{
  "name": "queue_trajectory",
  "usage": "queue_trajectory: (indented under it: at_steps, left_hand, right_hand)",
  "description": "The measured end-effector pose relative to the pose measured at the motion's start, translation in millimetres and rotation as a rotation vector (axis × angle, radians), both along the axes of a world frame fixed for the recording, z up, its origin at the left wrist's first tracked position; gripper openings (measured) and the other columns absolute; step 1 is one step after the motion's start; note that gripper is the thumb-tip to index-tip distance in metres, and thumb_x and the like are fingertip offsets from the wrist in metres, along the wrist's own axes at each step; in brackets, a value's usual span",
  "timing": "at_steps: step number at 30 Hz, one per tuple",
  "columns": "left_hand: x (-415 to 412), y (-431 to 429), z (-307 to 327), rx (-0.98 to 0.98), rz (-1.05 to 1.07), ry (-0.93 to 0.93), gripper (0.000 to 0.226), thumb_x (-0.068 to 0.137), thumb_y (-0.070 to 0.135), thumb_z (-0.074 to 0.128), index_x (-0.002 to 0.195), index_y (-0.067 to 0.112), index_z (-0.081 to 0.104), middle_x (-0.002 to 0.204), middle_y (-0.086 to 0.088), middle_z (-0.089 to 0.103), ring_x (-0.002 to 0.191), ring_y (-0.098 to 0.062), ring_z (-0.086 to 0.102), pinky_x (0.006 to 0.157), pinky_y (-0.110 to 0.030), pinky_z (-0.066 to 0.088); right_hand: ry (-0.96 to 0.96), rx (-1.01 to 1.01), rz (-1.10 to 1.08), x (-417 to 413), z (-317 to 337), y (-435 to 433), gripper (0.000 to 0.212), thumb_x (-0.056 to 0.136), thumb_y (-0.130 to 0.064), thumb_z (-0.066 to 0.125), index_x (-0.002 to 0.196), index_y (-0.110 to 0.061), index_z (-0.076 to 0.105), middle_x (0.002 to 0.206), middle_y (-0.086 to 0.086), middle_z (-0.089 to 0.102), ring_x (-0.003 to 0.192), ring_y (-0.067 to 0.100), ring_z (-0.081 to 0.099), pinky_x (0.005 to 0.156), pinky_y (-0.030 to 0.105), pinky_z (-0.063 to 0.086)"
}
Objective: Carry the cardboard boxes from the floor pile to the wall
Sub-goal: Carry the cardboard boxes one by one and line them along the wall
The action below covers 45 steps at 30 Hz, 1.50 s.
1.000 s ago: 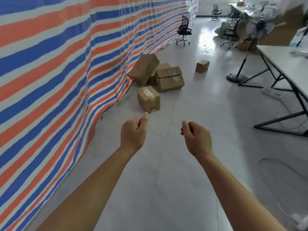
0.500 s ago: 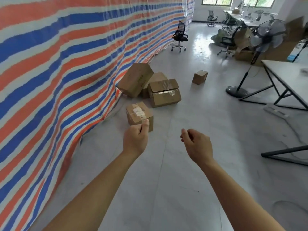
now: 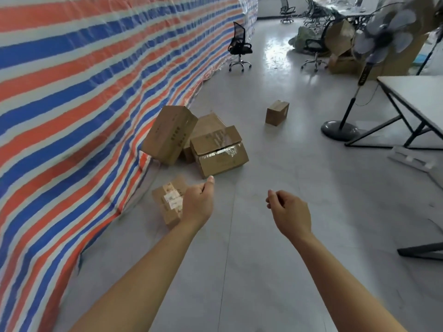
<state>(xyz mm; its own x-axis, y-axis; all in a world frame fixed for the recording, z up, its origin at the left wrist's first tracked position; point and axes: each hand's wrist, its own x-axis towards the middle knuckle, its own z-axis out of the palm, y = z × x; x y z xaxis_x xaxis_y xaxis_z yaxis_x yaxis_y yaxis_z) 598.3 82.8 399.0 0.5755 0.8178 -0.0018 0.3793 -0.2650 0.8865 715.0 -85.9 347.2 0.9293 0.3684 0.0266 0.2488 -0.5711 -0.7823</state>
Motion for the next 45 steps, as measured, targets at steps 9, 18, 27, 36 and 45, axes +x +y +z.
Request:
queue_trajectory:
  at_steps: [9,18,27,36,45]
  left_hand:
    - [167,138,-9,-0.006,0.129,0.038,0.055,0.103,0.042,0.043,0.062,0.006,0.046,0.054,-0.005,0.041,0.050,-0.013,0.039,0.053,-0.031,0.027]
    - [384,332,-66,-0.108,0.106,-0.042,0.056,0.103,0.039,0.046,0.056,0.008,0.040,0.052,-0.007,0.036,0.053,-0.023,0.039,0.057,-0.037,0.027]
    - [610,472,-46,-0.066,0.017,-0.041,0.066,0.102,0.042,0.044,0.041,0.021,0.032,0.034,0.010,0.029,0.038,-0.009,0.028,0.055,-0.031,0.028]
    - [813,594,-167,-0.236,0.339,0.036,0.071,0.102,0.040,0.044,0.037,0.020,0.028,0.045,0.006,0.036,0.045,-0.020,0.033,0.052,-0.034,0.024]
    - [930,667,-321,-0.609,0.731,0.173,0.048,0.101,0.041,0.044,0.063,0.013,0.039,0.060,-0.006,0.041,0.061,-0.021,0.039,0.063,-0.034,0.033]
  right_hand:
    - [0.017,-0.064,0.134,207,15,146,0.036,0.102,-0.041,0.051,0.080,-0.022,0.072,0.074,-0.012,0.072,0.074,0.011,0.067,0.073,0.034,0.054]
    - [-0.022,-0.216,0.219,417,-19,341,0.045,0.100,-0.047,0.046,0.080,-0.014,0.070,0.073,0.000,0.072,0.073,0.019,0.068,0.073,0.042,0.057]
    - [-0.038,-0.219,0.175,644,-20,472,0.043,0.100,-0.047,0.048,0.079,-0.018,0.072,0.072,-0.003,0.072,0.073,0.020,0.067,0.074,0.041,0.057]
    - [0.068,-0.339,0.476,894,-141,660,0.046,0.102,-0.045,0.044,0.075,-0.015,0.067,0.075,0.002,0.072,0.069,0.020,0.065,0.067,0.038,0.056]
    - [0.175,-0.584,0.726,1034,-272,775,0.035,0.103,-0.040,0.044,0.080,-0.018,0.058,0.074,-0.001,0.062,0.066,0.017,0.055,0.053,0.029,0.035]
